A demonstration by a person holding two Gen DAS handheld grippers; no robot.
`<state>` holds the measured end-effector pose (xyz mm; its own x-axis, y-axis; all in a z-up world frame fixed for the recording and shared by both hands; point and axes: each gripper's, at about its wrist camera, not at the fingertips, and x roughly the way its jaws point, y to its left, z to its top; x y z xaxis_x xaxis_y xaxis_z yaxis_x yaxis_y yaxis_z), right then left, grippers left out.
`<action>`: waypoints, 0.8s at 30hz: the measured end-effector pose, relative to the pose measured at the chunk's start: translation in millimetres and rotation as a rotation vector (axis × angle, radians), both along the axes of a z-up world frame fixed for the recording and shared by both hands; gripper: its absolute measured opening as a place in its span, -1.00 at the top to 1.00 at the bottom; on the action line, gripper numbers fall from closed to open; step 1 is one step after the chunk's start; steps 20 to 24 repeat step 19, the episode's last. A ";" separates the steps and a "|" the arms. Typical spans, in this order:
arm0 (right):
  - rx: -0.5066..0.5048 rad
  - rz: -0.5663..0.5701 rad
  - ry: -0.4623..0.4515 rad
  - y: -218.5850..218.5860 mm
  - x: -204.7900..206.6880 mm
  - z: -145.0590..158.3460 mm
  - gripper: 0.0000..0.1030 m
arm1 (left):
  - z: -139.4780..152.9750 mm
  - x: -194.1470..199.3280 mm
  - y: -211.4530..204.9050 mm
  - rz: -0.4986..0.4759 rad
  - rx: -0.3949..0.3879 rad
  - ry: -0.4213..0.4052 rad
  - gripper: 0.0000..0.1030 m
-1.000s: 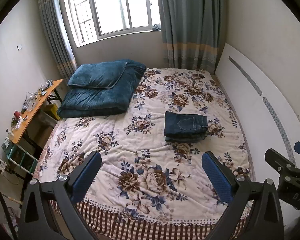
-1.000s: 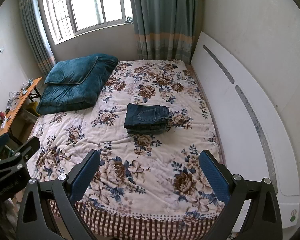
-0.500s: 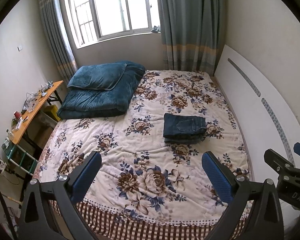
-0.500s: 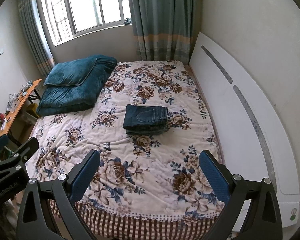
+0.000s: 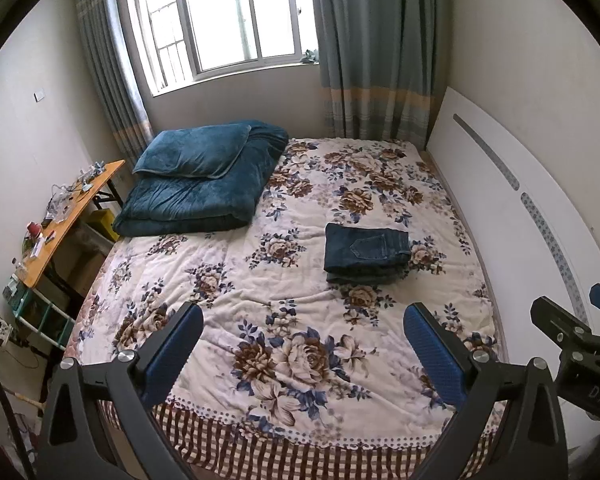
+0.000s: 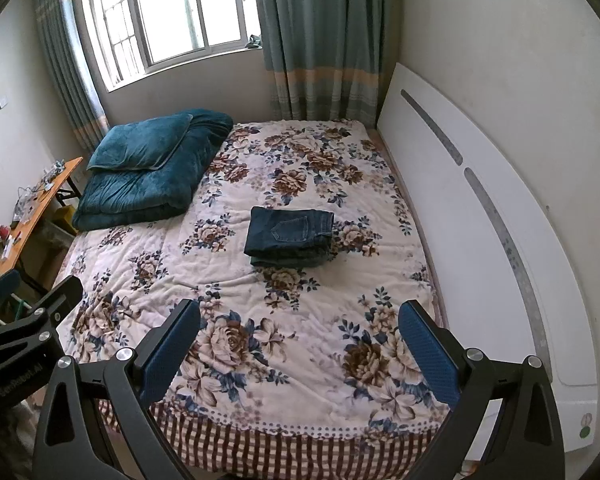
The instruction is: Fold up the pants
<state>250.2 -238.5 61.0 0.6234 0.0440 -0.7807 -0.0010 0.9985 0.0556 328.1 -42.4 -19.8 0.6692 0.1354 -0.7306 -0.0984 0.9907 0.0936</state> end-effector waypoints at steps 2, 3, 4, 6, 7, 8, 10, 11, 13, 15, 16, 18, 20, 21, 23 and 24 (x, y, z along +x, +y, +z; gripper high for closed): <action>0.002 -0.002 0.001 -3.2 -0.5 -0.7 -0.97 | 0.6 -0.1 -0.5 0.001 -0.004 -0.001 -0.99; 0.001 -0.001 0.000 -2.9 -0.7 -0.5 -0.97 | 1.1 0.2 -1.5 0.002 -0.002 -0.002 -0.99; -0.001 -0.001 -0.001 -3.5 -0.5 -0.6 -0.97 | 0.3 -0.2 -0.9 0.003 0.000 -0.001 -0.99; 0.000 -0.002 -0.001 -4.7 -2.6 -1.2 -0.97 | 0.9 -0.1 -1.8 0.001 -0.003 -0.001 -0.99; 0.000 -0.003 -0.001 -4.9 -2.6 -1.1 -0.97 | -0.3 -0.7 -0.2 0.001 0.000 -0.002 -0.99; -0.001 -0.003 -0.002 -4.9 -2.4 -1.0 -0.97 | 0.7 0.1 -1.6 0.001 -0.001 -0.003 -0.99; -0.001 -0.003 -0.001 -5.3 -2.7 -1.2 -0.97 | -0.1 -1.3 -1.8 0.002 0.001 -0.003 -0.99; 0.001 -0.004 -0.001 -5.3 -3.0 -1.1 -0.97 | 0.5 -1.0 -2.5 0.001 0.001 -0.004 -0.99; -0.002 -0.003 -0.001 -5.1 -2.7 -1.1 -0.97 | 0.0 -1.5 -1.6 0.002 -0.001 -0.003 -0.99; 0.000 -0.004 -0.001 -5.0 -2.4 -0.9 -0.97 | 0.7 -1.2 -3.2 0.006 0.003 -0.008 -0.99; -0.002 -0.003 0.000 -4.8 -2.3 -1.0 -0.97 | 0.4 -1.8 -3.3 0.007 0.003 -0.008 -0.99; 0.001 -0.003 -0.001 -5.0 -2.8 -0.8 -0.97 | 1.4 -2.8 -7.2 0.017 0.010 -0.019 -0.99; -0.002 -0.003 -0.001 -4.9 -2.3 -0.8 -0.97 | 2.3 -2.3 -9.6 0.011 0.003 -0.019 -0.99; -0.002 -0.003 -0.001 -4.9 -2.3 -0.8 -0.97 | 2.3 -2.3 -9.6 0.011 0.003 -0.019 -0.99; -0.002 -0.003 -0.001 -4.9 -2.3 -0.8 -0.97 | 2.3 -2.3 -9.6 0.011 0.003 -0.019 -0.99; -0.002 -0.003 -0.001 -4.9 -2.3 -0.8 -0.97 | 2.3 -2.3 -9.6 0.011 0.003 -0.019 -0.99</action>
